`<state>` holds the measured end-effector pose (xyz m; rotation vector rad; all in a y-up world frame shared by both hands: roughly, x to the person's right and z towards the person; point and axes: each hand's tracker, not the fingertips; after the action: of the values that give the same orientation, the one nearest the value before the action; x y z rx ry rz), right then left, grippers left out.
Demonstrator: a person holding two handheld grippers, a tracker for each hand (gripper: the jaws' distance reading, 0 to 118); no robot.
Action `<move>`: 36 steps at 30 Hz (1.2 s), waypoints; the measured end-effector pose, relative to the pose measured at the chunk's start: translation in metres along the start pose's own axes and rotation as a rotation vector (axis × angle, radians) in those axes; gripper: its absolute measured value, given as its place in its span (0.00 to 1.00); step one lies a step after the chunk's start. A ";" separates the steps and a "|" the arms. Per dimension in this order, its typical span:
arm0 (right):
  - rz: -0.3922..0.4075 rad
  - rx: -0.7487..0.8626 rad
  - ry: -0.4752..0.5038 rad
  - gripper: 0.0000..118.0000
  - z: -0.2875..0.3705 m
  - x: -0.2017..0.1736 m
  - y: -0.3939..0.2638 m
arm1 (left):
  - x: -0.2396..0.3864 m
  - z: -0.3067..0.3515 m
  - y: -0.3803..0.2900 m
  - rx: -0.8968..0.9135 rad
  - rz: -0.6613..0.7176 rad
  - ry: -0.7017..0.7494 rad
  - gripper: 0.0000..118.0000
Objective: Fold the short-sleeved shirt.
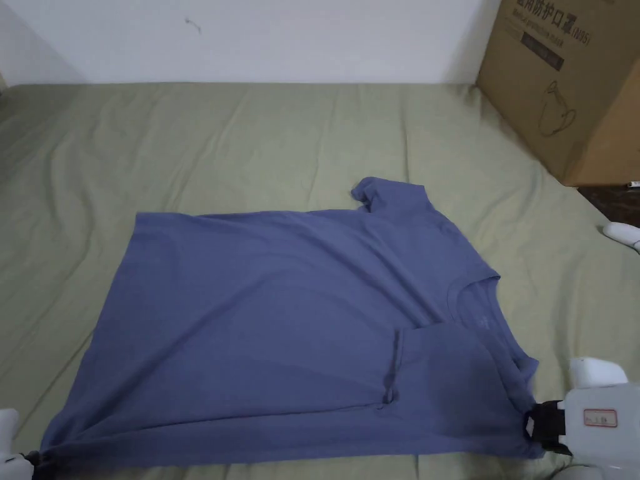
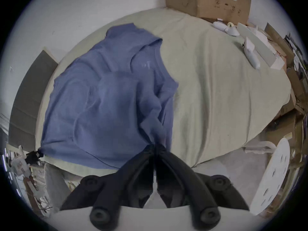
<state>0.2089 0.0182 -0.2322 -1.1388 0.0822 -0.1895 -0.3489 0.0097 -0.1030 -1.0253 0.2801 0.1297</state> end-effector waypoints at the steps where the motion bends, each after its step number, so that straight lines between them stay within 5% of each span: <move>1: 0.004 0.002 0.004 0.01 0.004 -0.001 0.002 | 0.001 0.002 0.001 0.001 -0.004 0.002 0.02; 11: 0.004 0.111 0.075 0.01 0.035 -0.011 0.059 | 0.004 0.016 0.060 0.089 -0.044 0.013 0.02; 19: -0.064 0.078 0.063 0.01 -0.025 -0.014 0.141 | 0.019 -0.039 0.147 0.074 -0.119 0.029 0.02; 23: -0.037 0.042 0.021 0.01 -0.058 -0.025 0.165 | 0.032 -0.073 0.169 0.053 -0.174 0.053 0.04; 24: -0.045 0.039 0.001 0.01 -0.064 -0.028 0.168 | 0.034 -0.078 0.171 0.050 -0.182 0.062 0.13; 26: -0.044 0.043 -0.002 0.06 -0.070 -0.030 0.169 | 0.036 -0.088 0.172 0.007 -0.217 0.105 0.63; 27: -0.040 0.044 -0.005 0.20 -0.070 -0.031 0.169 | 0.036 -0.091 0.170 0.001 -0.211 0.111 0.83; 28: -0.033 0.042 -0.017 0.50 -0.069 -0.032 0.169 | 0.035 -0.089 0.168 0.009 -0.200 0.105 0.91; 29: -0.022 0.034 -0.026 0.62 -0.066 -0.032 0.166 | 0.034 -0.084 0.164 0.021 -0.180 0.103 0.90; 33: 0.017 0.078 0.000 0.61 -0.039 -0.035 0.148 | 0.024 -0.060 0.151 0.030 -0.090 0.026 0.84; 36: 0.084 0.149 -0.006 0.36 -0.018 -0.041 0.129 | 0.019 -0.036 0.132 0.085 -0.070 -0.028 0.09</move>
<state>0.1799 0.0624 -0.3581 -0.9854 0.1083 -0.1151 -0.3680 0.0469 -0.2351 -0.9473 0.2225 0.0685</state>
